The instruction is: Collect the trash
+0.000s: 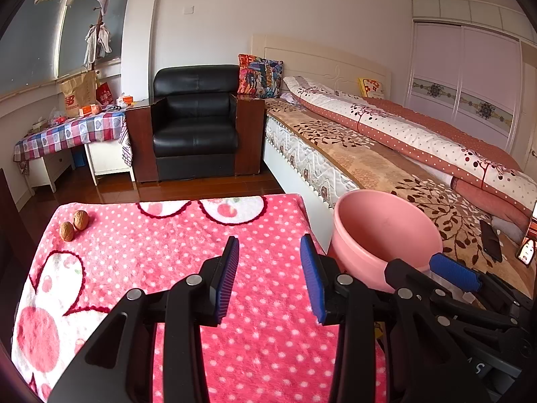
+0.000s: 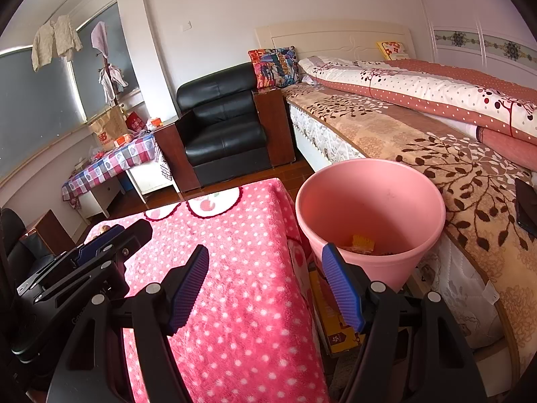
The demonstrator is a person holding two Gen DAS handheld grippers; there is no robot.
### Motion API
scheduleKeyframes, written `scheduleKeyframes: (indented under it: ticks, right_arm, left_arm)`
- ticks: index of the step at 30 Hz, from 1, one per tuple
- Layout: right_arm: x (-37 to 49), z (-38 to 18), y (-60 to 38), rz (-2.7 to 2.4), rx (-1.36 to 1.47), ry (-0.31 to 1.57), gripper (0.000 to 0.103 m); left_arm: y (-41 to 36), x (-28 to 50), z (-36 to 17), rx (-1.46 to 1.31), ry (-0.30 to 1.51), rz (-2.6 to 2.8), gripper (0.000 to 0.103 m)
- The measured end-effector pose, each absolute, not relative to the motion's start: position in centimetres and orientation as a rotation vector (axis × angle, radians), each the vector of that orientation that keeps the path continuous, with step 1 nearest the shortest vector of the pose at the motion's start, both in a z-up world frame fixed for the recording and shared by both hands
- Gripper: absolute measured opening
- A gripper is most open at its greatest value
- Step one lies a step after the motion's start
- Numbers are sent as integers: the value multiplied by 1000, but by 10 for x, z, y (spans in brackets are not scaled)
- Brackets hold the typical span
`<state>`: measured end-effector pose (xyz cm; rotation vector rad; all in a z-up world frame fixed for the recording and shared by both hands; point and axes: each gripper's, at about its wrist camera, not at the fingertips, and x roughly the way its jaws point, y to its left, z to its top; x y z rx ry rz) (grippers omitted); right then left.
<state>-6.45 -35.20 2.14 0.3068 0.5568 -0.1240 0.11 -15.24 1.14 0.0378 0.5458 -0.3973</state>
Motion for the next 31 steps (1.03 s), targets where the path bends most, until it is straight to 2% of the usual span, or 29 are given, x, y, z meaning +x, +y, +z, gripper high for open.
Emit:
scheduleKeyframes:
  ticks: [23,31]
  right_arm:
    - [-92,18,-329,-82,271,576,69]
    - [-89,26,-293,47,176,609,69]
  left_arm:
    - [-140,12,15,16,558,-346,38]
    - [-101,23,12,-8,590,-222,38]
